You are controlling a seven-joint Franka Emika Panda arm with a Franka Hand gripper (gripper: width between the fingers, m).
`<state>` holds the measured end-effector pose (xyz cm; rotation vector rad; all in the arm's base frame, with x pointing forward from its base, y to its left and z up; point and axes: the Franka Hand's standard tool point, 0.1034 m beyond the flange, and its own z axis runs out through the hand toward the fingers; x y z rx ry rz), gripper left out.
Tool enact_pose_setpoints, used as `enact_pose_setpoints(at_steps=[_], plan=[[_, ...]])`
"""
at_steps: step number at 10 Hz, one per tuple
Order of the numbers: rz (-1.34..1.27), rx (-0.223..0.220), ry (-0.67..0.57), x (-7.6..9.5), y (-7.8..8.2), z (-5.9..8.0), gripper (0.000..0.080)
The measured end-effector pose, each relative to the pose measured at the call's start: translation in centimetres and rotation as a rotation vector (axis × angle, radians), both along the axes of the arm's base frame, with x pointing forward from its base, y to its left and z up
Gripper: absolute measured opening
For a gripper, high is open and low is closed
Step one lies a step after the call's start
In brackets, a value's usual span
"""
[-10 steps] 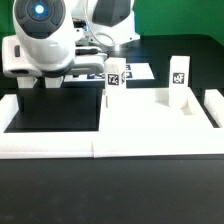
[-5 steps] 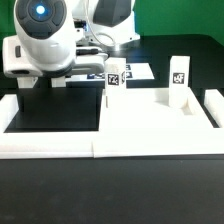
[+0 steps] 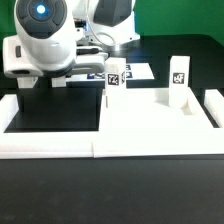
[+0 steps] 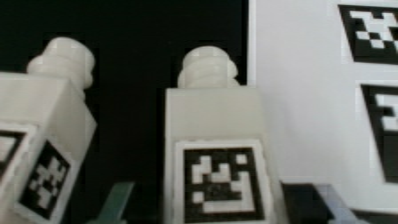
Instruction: Assemble square table
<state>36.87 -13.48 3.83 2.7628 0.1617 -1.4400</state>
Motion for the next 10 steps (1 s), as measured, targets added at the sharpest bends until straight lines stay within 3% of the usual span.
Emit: enact_pose_setpoints(at_steps=[2,3,6,7,8,9,10], plan=[[-0.010,0.011,-0.027,2.0,0.0,4.7,0.0288],[-0.010,0.012,-0.051,2.7,0.0,6.1,0.0288],[0.015,0.034,-0.297,4.1,-0.2,4.3,0.0289],[0.049,0.041,-0.390,6.1,-0.3,4.6,0.0289],[0.120,0.060,-0.560,9.6,0.0,6.4,0.0289],[0.136,0.063,-0.637,10.8,0.5,8.4,0.0289],[0.145,0.071,-0.722,11.0,0.3,8.0,0.0289]])
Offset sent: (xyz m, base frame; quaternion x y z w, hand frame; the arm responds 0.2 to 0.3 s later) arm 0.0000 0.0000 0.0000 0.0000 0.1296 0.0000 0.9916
